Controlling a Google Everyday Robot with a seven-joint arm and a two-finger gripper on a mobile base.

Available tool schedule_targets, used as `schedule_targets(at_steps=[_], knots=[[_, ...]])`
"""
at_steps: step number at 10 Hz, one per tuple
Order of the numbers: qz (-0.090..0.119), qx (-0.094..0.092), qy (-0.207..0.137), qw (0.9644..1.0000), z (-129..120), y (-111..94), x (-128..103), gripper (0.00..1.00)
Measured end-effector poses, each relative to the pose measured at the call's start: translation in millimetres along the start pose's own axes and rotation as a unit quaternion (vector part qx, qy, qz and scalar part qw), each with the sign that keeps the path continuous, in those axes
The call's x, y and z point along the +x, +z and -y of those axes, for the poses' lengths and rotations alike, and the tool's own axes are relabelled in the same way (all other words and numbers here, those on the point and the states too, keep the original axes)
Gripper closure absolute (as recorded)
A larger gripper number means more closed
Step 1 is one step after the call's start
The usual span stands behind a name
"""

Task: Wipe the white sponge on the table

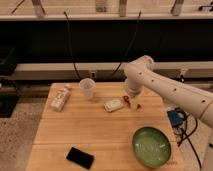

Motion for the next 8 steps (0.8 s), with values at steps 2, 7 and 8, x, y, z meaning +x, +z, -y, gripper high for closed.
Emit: schedule_targets(at_steps=[2, 7, 8], knots=[[0.001, -0.006, -0.01, 0.9999, 5.0, 7.4, -1.1, 0.2], [0.005, -0.023, -0.023, 0.9995, 15.7, 40.4, -14.0, 0.2], [0.005, -0.025, -0.025, 0.9994, 17.7, 45.2, -15.5, 0.2]])
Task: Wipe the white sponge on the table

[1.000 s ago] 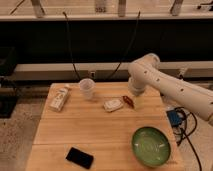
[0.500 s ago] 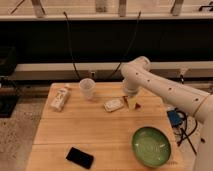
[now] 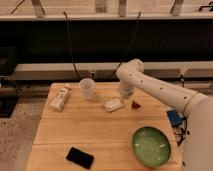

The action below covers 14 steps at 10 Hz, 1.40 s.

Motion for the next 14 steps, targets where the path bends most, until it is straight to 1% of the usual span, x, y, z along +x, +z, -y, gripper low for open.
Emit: schedule_targets(at_steps=[3, 5, 7, 11, 13, 14], knots=[[-0.002, -0.009, -0.008, 0.9999, 6.3, 16.0, -14.2, 0.2], [-0.004, -0.013, -0.01, 0.9999, 7.0, 22.4, -15.3, 0.2], [-0.007, -0.02, -0.017, 0.9996, 8.3, 34.2, -23.6, 0.2], [-0.013, -0.027, -0.026, 0.9992, 9.6, 47.1, -33.3, 0.2], [-0.015, -0.034, -0.033, 0.9987, 12.5, 54.5, -41.0, 0.2], [-0.017, -0.035, -0.035, 0.9986, 12.4, 55.5, -41.1, 0.2]])
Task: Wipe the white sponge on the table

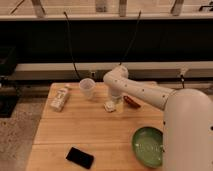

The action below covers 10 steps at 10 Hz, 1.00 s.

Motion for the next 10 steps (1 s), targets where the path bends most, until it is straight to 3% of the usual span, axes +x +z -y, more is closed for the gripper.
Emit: schedule_targets(at_steps=[2, 4, 6, 8, 10], knots=[[-0.004, -0.003, -0.002, 1.0, -0.1, 2.2, -1.0, 0.2], [-0.004, -0.005, -0.004, 1.0, 2.3, 4.8, -7.1, 0.29], [-0.003, -0.009, -0.002, 1.0, 0.8, 8.5, -8.3, 0.5], [-0.006, -0.01, -0.005, 0.9999, 0.4, 10.6, -11.3, 0.64], [-0.01, -0.012, -0.011, 0.9998, -3.5, 10.2, -16.5, 0.85]])
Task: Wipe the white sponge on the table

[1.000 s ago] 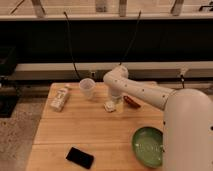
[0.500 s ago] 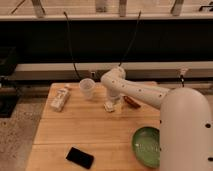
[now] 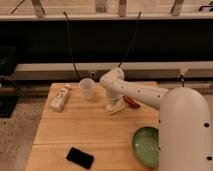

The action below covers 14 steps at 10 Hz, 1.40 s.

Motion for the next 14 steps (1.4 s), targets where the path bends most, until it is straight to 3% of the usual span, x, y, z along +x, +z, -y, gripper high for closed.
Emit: schedule_targets(at_steps=[2, 14], knots=[[-0.004, 0.001, -0.011, 0.9999, -6.5, -1.4, -14.5, 1.0], [-0.01, 0.006, -0.049, 0.9987, -13.2, -1.8, -46.1, 1.0]])
